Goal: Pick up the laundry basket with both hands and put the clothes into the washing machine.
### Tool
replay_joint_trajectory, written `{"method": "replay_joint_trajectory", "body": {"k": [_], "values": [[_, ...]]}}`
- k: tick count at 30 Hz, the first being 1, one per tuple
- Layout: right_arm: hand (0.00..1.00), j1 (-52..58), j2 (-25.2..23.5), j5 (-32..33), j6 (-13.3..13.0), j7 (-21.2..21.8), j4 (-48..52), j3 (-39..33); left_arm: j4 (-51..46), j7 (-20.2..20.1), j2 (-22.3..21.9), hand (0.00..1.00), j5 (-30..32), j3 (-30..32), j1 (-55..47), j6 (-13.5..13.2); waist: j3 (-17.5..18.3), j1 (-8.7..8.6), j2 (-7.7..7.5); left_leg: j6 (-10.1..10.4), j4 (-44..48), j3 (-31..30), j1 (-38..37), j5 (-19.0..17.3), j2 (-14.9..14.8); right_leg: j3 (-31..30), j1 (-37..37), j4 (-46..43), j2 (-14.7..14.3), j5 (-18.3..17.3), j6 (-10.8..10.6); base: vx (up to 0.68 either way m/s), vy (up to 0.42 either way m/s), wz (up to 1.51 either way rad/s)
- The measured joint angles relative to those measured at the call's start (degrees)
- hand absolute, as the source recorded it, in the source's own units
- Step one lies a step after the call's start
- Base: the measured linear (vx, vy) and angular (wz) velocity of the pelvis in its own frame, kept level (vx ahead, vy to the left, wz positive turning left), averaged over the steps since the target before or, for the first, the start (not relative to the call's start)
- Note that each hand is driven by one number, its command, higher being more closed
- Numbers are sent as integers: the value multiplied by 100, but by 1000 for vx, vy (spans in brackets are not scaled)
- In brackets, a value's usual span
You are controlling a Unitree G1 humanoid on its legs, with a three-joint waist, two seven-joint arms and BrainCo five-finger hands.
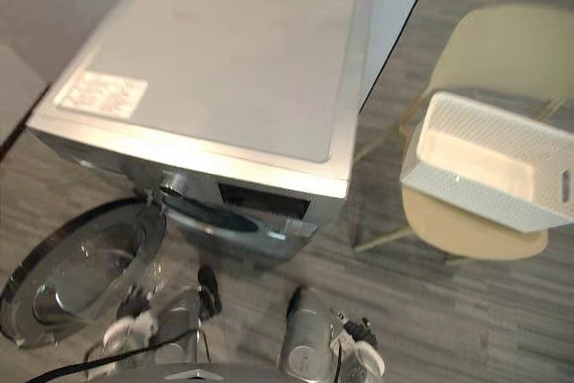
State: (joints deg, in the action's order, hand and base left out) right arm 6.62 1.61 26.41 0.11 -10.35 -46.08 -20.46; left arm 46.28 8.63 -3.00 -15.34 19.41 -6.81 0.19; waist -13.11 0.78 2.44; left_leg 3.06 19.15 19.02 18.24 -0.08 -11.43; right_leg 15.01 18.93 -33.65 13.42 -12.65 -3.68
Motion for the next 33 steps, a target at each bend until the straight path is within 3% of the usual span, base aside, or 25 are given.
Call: {"method": "replay_joint_trajectory", "body": {"k": [8, 12, 13, 14, 15, 16, 17, 18, 19, 20, 22, 25, 27, 28, 29, 31, 32, 33], "values": [[0, 150, -198, -220, 165, 164, -571, -879, 943, -30, -182, 0, 418, 1724, 46, 301, 602, 47, -43, 99, -706, 466, -772, 88, -24, 194, -860, 928, -104, 358, -83, 56, -9, 4], [0, 78, -188, -728, 287, 244, -813, -1252, 1110, -71, -259, 0, 484, 2125, 55, 367, 734, 74, -97, 93, -716, 23, -839, 83, 250, 62, -1026, 1121, -66, 425, -190, -10, 97, -7], [0, 133, -204, -911, 334, 262, -906, -1276, 1097, -81, -251, 0, 463, 2195, 30, 366, 857, 2, -217, 91, -944, 127, -943, 45, 393, 27, -1084, 1393, 17, 443, -156, 7, 165, -15], [0, 99, -259, -1083, 385, 276, -972, -1286, 1037, -117, -246, 0, 425, 2287, 41, 342, 881, 64, -367, -169, -290, 130, -895, -213, 456, -45, -1087, 1601, 118, 516, -55, 32, 154, -59], [0, 47, -246, -1111, 386, 279, -881, -1226, 1092, -146, -261, 0, 423, 2266, 2, 317, 916, 152, -278, -197, 90, 33, -1083, -547, 388, -136, -1145, 1803, -64, 649, -32, 53, 133, -77], [0, 51, -222, -1107, 363, 289, -837, -1169, 1118, -157, -257, 0, 423, 2201, -24, 320, 966, 144, -168, -130, -130, -26, -1189, -827, 332, -176, -1167, 1903, -194, 715, -60, 2, 149, -87], [0, -26, -273, -1104, 384, 299, -871, -944, 1057, -161, -232, 0, 414, 2192, -43, 281, 962, 117, -234, -79, -223, 151, -1251, -862, 368, -359, -1115, 1806, -153, 747, -31, -5, 134, -61], [0, -60, -336, -1101, 367, 369, -846, -784, 1048, -168, -129, 0, 416, 2043, -13, 214, 988, 95, -388, -80, -241, 178, -1299, -862, 396, -418, -868, 1143, -109, 776, -151, -8, 114, -51], [0, -83, -352, -1097, 363, 398, -824, -695, 1048, -172, -50, 0, 413, 1920, 19, 211, 968, 79, -455, -81, -239, 200, -1345, -863, 393, -475, -753, 659, -92, 787, -189, 32, 30, -27], [0, -82, -403, -1098, 370, 407, -699, -511, 1054, -180, 72, 0, 417, 1572, 41, 218, 952, 68, -504, -80, -223, 212, -1360, -862, 359, -591, -512, -306, -166, 799, -371, 27, -14, -14], [0, -71, -375, -1081, 344, 414, -569, -328, 1031, -186, 100, 0, 421, 1142, 75, 205, 950, 59, -499, -44, -223, 222, -1341, -837, 331, -1006, -150, -1372, -308, 749, -426, 12, -46, -3], [0, -27, -373, -1052, 337, 409, -501, -279, 999, -172, 128, 0, 426, 960, 99, 198, 951, 73, -497, 36, -227, 84, -1319, -776, 353, -1514, -203, -1924, -244, 554, -177, -7, -142, 27], [0, -6, -342, -1054, 352, 409, -497, -270, 980, -159, 132, 0, 422, 914, 145, 195, 954, 76, -497, 172, -206, -269, -1214, -691, 399, -1768, -642, -1541, -125, 451, -70, 32, -308, 88], [0, 1, -365, -1060, 368, 408, -510, -257, 986, -159, 126, 0, 422, 909, 154, 197, 968, 57, -468, 259, -102, -602, -1045, -632, 391, -1725, -1060, -981, -224, 18, -324, 19, -280, 104], [0, -14, -356, -1077, 377, 409, -530, -279, 1003, -160, 92, 0, 419, 906, 153, 196, 1018, 72, -495, 275, -60, -746, -982, -559, 376, -1617, -1292, -625, -265, -183, -406, 38, -330, 92], [0, -149, -214, -1119, 382, 404, -640, -353, 1065, -179, -20, 0, 358, 924, 161, 195, 997, 262, -243, 314, -223, -928, -864, -247, 241, -1307, -1724, 346, -462, -452, -411, 12, -310, 37], [0, -372, -147, -1292, 410, 408, -795, -314, 1130, -172, -145, 0, 289, 911, 121, 191, 992, 254, -57, 358, -566, -1078, -821, 72, 183, -1115, -1904, 826, -623, -486, -370, -79, -243, 38], [0, -501, -138, -1362, 412, 406, -880, -300, 1182, -164, -158, 0, 251, 859, 121, 185, 982, 229, 9, 366, -788, -1216, -816, 296, 173, -1007, -1964, 970, -711, -486, -369, -106, -238, 52]]}}
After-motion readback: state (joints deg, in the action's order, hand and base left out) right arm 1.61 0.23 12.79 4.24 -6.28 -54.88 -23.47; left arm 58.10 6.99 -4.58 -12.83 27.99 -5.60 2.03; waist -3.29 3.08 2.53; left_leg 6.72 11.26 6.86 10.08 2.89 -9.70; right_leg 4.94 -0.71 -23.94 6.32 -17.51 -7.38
